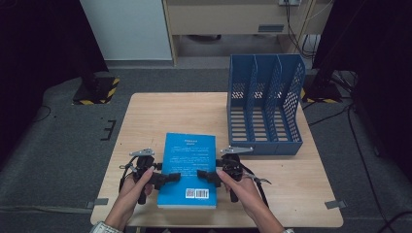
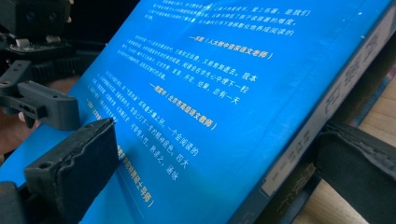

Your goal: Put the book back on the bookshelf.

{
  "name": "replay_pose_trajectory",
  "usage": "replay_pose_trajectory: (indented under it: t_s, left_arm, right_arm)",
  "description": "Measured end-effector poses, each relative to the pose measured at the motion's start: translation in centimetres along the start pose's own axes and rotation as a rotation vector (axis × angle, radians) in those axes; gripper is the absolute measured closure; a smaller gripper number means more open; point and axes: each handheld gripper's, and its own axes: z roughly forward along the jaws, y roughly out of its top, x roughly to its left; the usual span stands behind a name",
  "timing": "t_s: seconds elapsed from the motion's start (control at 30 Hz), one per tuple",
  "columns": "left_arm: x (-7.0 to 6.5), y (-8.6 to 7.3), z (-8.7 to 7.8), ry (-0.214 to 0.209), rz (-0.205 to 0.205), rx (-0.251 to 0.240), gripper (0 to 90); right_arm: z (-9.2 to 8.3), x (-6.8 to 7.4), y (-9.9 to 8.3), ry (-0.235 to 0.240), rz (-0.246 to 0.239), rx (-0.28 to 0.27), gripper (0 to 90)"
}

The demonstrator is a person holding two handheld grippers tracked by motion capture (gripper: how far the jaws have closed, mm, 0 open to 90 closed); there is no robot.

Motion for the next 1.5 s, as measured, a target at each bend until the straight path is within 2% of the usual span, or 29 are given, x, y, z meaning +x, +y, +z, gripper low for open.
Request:
replay_pose_trajectory:
  t_s: [0.07, 0.17, 0.4, 0.5, 0.57, 0.63, 0.67, 0.83, 1.0, 1.17, 1.23, 1.37, 1.5]
  left_arm:
    - [-0.1, 0.2, 0.0, 0.008, 0.003, 0.010, 0.0]
    - [-0.7, 0.6, 0.5, 0.045, 0.010, 0.014, 0.0]
    - [-0.6, 0.9, 1.0, 0.039, 0.007, 0.011, 0.0]
    - [-0.4, 0.7, 0.8, 0.032, -0.004, 0.009, 0.0]
    - [-0.3, 0.7, 0.5, 0.031, 0.007, 0.010, 0.0]
    - [-0.2, 0.7, 0.2, 0.039, 0.013, 0.003, 1.0]
    - [-0.1, 0.7, -0.3, 0.057, 0.018, -0.007, 2.0]
    - [0.1, 0.8, 0.1, 0.034, 0.035, -0.001, 0.9]
    - [0.4, 0.9, 0.5, 0.001, 0.025, 0.006, 0.3]
    - [0.3, 1.2, 0.5, 0.008, 0.028, 0.020, 1.5]
    - [0.1, 1.4, 0.3, 0.021, 0.020, 0.031, 2.8]
    - [0.0, 1.8, -0.1, 0.036, 0.025, 0.042, 3.9]
    - [-0.1, 2.2, -0.5, 0.056, 0.029, 0.030, 6.5]
  right_arm:
    - [0.0, 0.0, 0.2, -0.003, -0.002, 0.017, 0.3]
    - [0.0, -0.1, 0.3, 0.003, 0.008, 0.028, 0.6]
    - [-0.4, -0.7, 0.1, 0.031, 0.021, 0.030, 1.3]
    - [-0.4, -0.8, -0.1, 0.037, 0.019, 0.021, 1.5]
    - [-0.6, -0.8, -0.1, 0.036, 0.012, 0.018, 1.5]
    - [-0.7, -0.8, -0.1, 0.036, 0.004, 0.018, 1.5]
    - [-0.9, -0.8, -0.2, 0.031, -0.005, 0.018, 1.8]
    - [-0.7, -0.6, -0.2, 0.039, -0.001, 0.028, 0.2]
    - [-0.2, -0.8, 0.0, 0.059, 0.014, 0.038, 0.1]
    - [-0.2, -0.7, 0.3, 0.050, 0.010, 0.057, 0.9]
    - [-0.5, -0.1, 0.9, 0.018, -0.013, 0.076, 2.5]
    - [-0.7, 0.5, 1.8, -0.014, -0.042, 0.066, 8.0]
    - [-0.4, 0.5, 2.5, -0.026, -0.052, 0.069, 9.3]
